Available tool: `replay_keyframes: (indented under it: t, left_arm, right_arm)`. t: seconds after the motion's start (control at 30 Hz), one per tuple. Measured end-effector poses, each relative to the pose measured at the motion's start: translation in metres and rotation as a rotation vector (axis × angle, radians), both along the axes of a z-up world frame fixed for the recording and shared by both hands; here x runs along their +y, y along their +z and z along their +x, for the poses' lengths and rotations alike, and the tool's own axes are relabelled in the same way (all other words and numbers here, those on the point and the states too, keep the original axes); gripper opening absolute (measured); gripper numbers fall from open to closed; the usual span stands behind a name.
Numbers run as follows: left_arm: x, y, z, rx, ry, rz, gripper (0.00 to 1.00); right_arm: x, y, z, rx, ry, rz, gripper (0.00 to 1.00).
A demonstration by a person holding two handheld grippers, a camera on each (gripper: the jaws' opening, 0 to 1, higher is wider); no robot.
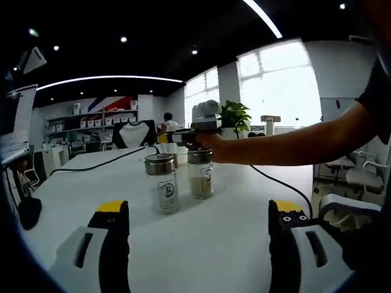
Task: Rotate the seasoning bottle until the label or dispensing opening points toward the visible target arrow and the bottle remains upright within the marked orientation range
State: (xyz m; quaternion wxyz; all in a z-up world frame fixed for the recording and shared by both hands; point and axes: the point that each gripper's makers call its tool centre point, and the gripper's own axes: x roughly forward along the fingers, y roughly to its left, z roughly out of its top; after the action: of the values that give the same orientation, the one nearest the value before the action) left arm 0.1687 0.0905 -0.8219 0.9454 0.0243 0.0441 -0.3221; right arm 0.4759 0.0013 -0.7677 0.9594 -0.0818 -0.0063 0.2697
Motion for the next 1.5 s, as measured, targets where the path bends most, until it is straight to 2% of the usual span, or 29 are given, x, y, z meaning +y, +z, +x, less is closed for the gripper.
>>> replay_keyframes:
  t: [0.17,0.33,0.63,0.73,1.0,1.23,1.33,1.5]
  left_arm:
    - [0.0,0.004,-0.001,-0.007,-0.005,-0.003,1.0]
    - [0.002,0.005,0.0,-0.006,-0.007,-0.035,1.0]
    - [0.002,0.007,0.0,0.003,-0.01,-0.051,1.0]
    - [0.003,0.009,0.0,-0.003,-0.01,-0.052,1.0]
    - [0.001,0.011,-0.002,-0.006,-0.016,-0.065,1.0]
    - [-0.002,0.011,-0.003,-0.002,-0.004,-0.074,0.99]
    - [-0.002,0.015,-0.003,0.007,0.006,-0.132,0.96]
    - [-0.001,0.022,-0.003,-0.019,0.021,-0.173,0.94]
  right_arm:
    - [-0.002,-0.002,0.005,0.012,-0.019,0.011,0.41]
    - [-0.005,-0.005,0.009,0.043,-0.024,0.075,0.4]
    - [-0.007,-0.003,0.001,0.086,0.003,0.093,0.38]
    - [-0.012,0.002,-0.007,0.101,0.021,0.157,0.38]
    - [-0.011,0.017,-0.035,0.057,0.076,0.125,0.38]
    - [-0.017,0.021,-0.055,0.043,0.078,0.093,0.38]
    - [-0.02,0.022,-0.068,0.042,0.088,0.099,0.38]
    - [-0.021,0.024,-0.093,0.018,0.116,0.079,0.38]
